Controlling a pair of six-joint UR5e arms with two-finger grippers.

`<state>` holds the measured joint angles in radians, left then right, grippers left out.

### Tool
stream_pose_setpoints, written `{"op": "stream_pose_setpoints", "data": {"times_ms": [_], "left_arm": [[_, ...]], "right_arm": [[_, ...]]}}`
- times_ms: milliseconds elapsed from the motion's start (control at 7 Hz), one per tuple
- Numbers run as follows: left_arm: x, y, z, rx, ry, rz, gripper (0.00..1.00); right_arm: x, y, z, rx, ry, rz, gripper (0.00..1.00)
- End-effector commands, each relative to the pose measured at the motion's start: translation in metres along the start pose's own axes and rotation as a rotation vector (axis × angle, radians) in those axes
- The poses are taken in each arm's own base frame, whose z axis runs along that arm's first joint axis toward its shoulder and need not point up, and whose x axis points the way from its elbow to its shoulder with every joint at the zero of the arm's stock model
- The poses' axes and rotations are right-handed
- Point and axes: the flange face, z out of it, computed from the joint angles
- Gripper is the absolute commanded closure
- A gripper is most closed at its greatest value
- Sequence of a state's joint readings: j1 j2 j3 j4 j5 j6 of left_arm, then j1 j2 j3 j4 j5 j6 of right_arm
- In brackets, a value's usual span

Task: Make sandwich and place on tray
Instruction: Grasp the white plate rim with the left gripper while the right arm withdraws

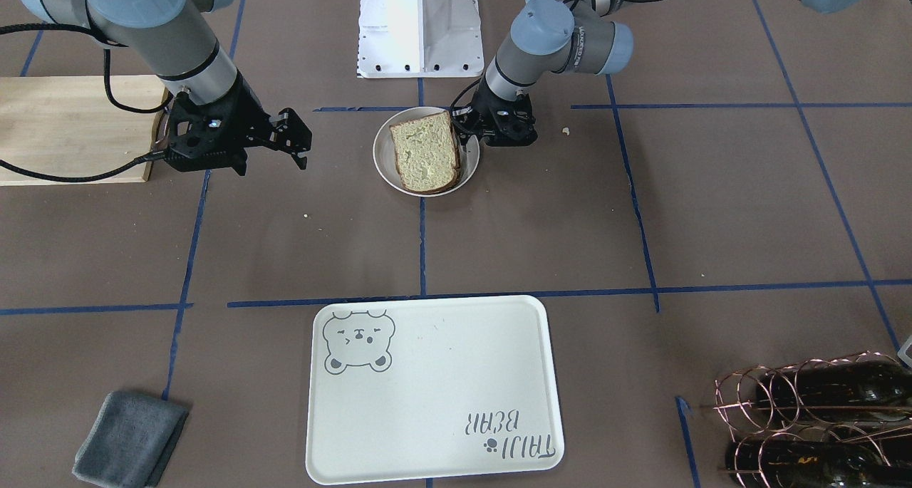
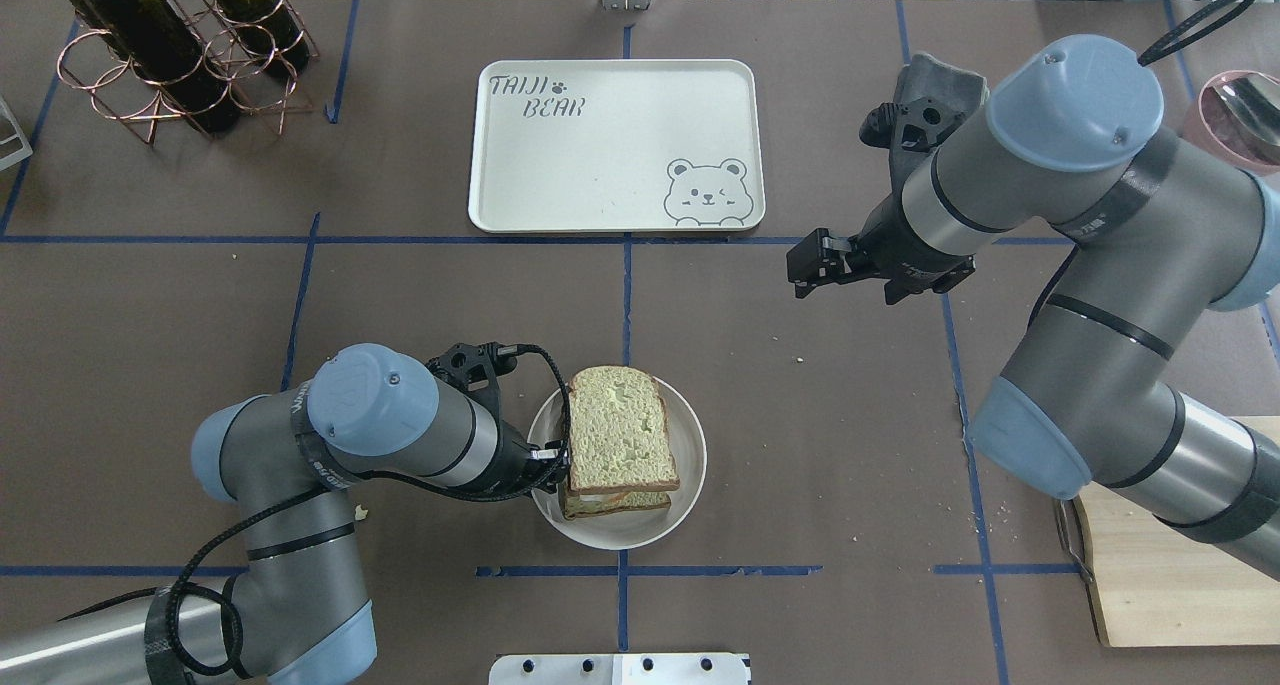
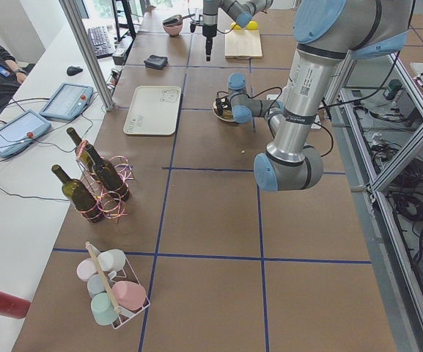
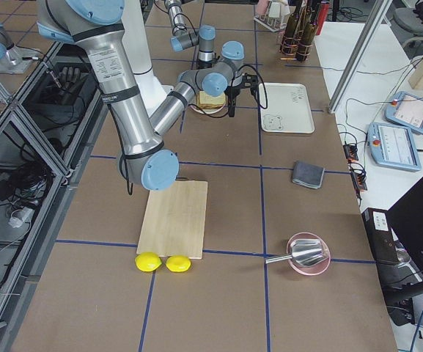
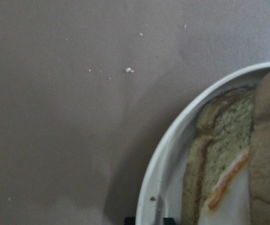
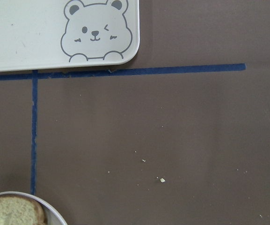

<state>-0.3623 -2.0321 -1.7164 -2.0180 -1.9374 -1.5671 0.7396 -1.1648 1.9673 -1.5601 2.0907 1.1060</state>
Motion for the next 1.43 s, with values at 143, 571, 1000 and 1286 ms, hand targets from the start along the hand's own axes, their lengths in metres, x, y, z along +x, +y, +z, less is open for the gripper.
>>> {"op": "stream_pose_setpoints", "data": {"times_ms": [143,571,1000,1286], "left_arm": [[0.002,-0.006,-0.01,0.01,0.015,-0.001,1.0],[0.016,-0.007,-0.042,0.018,0.124,0.032,1.0],[0.015,-0.02,-0.061,-0.028,0.218,-0.009,1.0],[0.012,-0.047,-0.07,-0.016,0.262,-0.229,1.0]], "right_arm": [[0.018,0.009,-0.006,0.001,0.004,0.004,0.0],[0.056,0.015,-0.008,-0.003,0.039,-0.055,0.0],[0.084,0.01,-0.016,0.003,0.057,-0.089,0.0],[0.14,0.002,-0.028,-0.021,0.08,-0.156,0.0]]}}
